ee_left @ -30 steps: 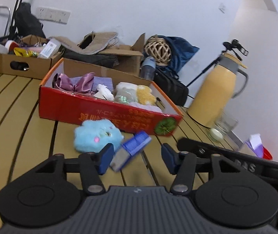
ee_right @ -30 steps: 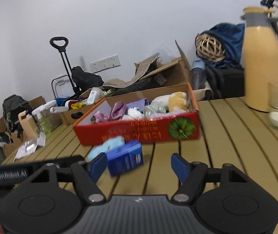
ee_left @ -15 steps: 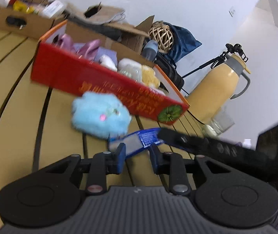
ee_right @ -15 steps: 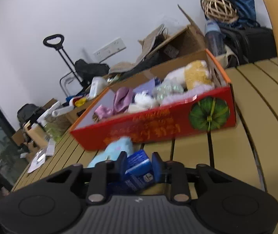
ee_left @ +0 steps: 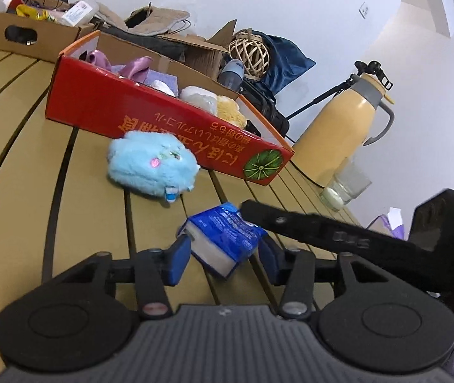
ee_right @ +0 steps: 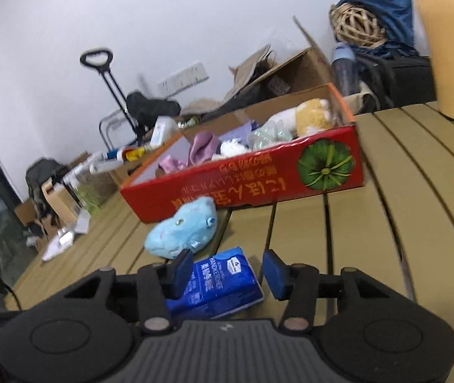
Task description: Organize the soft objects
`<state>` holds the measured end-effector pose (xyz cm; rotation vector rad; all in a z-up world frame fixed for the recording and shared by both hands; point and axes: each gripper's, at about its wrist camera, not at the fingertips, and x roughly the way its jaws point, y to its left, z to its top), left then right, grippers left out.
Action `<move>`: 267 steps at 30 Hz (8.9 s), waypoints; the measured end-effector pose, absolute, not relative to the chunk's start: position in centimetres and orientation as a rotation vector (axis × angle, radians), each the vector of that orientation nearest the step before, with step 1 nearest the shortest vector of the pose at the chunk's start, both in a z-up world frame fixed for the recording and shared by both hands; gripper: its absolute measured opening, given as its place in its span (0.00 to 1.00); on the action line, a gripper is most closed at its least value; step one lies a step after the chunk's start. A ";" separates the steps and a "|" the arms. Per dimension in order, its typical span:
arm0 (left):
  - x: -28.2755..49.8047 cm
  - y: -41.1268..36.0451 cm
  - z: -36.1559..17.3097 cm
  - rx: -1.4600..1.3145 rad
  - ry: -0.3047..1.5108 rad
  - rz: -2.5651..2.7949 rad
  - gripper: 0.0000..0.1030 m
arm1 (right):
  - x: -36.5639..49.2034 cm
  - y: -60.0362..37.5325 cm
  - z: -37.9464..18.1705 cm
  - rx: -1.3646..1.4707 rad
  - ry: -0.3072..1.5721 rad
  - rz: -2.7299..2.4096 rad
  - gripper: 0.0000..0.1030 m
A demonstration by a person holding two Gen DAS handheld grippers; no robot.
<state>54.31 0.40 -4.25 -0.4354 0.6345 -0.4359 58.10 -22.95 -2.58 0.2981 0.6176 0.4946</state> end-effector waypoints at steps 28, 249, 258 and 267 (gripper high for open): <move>53.6 0.0 -2.6 -0.374 0.568 -0.391 0.24 | 55.1 -22.8 -2.8 0.360 0.638 0.474 0.18; 51.6 3.8 13.4 -0.022 0.443 -0.087 0.34 | 56.2 -26.1 14.6 0.016 0.531 0.277 0.30; 35.8 3.7 13.0 -0.019 0.298 -0.061 0.77 | 40.7 -25.2 13.8 -0.048 0.359 0.238 0.45; 19.1 2.8 9.8 -0.013 0.149 -0.015 1.00 | 23.6 -25.5 11.6 -0.034 0.226 0.264 0.84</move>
